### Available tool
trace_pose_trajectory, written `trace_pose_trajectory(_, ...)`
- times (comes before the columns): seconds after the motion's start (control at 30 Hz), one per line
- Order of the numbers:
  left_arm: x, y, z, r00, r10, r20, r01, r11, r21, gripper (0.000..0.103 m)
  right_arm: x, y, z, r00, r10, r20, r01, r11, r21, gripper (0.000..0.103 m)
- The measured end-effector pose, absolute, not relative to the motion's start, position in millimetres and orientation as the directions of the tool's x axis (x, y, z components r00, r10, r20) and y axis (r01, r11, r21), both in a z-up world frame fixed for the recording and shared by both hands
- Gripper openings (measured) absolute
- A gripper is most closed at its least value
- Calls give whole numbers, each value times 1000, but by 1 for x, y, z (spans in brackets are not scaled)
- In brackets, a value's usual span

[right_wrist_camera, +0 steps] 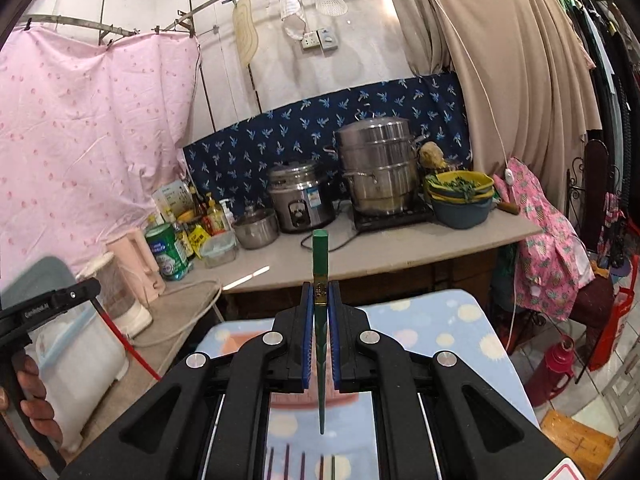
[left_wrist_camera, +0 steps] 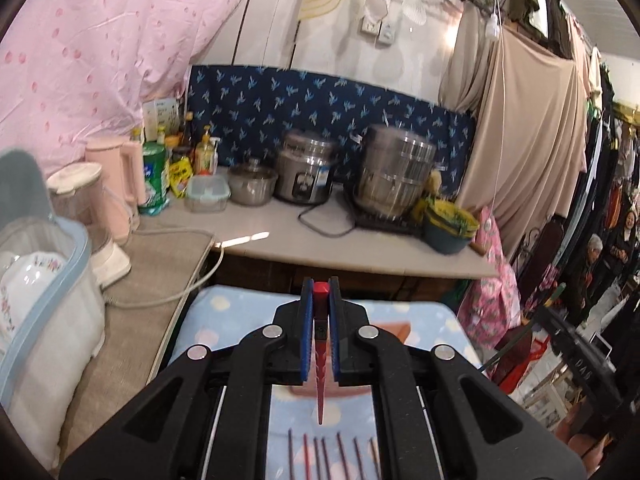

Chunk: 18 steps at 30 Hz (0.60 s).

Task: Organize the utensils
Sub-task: 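Lift both held chopsticks and carry them over the pink basket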

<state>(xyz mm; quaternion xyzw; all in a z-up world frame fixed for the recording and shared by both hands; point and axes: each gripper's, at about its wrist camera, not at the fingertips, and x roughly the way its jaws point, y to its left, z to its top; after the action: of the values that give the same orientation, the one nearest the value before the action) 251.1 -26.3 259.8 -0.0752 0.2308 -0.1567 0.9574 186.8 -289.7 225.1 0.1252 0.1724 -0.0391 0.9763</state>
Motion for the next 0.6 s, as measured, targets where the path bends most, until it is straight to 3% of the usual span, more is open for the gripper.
trace_pose_trajectory(0.3,308,-50,277,887,-303,-349,248,949,-194,7,259,-290,240,945,-25,-326,106,966,234,7)
trace_pose_trajectory(0.6,347,-55,236,866,-288,-409,229,955,-188,7,300,-297,190,918,-12,-396,117,964,241,7)
